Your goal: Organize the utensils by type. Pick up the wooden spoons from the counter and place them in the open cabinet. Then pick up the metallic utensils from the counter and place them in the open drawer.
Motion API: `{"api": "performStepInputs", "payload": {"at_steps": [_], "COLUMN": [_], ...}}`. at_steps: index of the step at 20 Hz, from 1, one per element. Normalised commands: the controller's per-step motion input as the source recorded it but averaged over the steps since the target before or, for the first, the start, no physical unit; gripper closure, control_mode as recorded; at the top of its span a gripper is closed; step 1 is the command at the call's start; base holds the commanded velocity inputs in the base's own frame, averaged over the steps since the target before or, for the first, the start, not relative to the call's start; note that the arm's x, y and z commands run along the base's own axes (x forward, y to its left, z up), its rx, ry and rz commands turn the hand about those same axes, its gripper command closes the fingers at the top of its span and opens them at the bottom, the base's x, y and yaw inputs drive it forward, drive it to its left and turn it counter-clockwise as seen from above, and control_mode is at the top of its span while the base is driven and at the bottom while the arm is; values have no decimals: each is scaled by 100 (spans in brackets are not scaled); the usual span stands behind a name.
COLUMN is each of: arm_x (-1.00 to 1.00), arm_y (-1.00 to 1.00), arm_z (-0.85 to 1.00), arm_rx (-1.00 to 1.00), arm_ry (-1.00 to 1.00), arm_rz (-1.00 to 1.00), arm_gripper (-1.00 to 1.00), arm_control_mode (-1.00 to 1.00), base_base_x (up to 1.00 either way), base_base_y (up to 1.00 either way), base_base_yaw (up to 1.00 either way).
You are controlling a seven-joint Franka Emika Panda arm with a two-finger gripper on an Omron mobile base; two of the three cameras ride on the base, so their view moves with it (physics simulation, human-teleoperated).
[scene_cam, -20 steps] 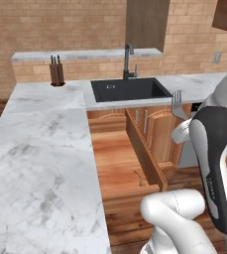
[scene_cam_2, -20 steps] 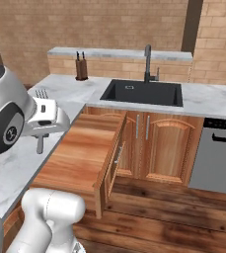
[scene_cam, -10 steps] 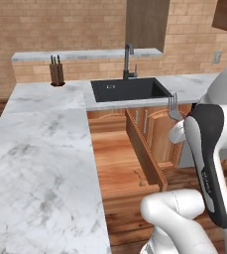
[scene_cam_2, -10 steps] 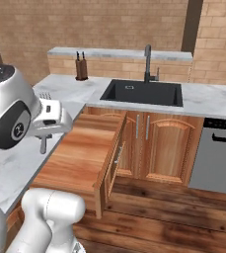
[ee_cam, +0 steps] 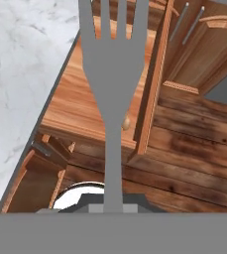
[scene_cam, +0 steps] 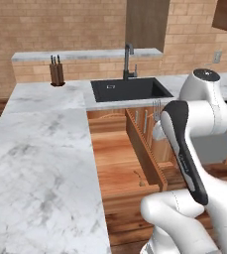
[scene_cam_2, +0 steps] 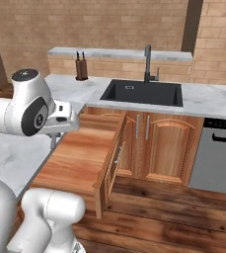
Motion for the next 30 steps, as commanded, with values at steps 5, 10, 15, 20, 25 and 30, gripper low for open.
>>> {"api": "performStepInputs", "payload": {"at_steps": [5,10,15,20,25,30], "arm_x": [58,50,64,53,43,31], "arm_y": [13,0,0,0,0,0], "arm_z": [-39,-31,-53,-50,-32,-44], "arm_rx": [0,4,1,0,0,1], "arm_ry": [0,0,12,24,23,14], "arm_rz": [-6,-4,0,0,0,0], "arm_gripper": [100,100,100,100,100,100], "arm_control_mode": [-100,-100,-100,-100,-100,-100], "base_base_x": [0,0,0,0,0,0], "base_base_y": [0,0,0,0,0,0], "base_base_yaw": [0,0,0,0,0,0]}}
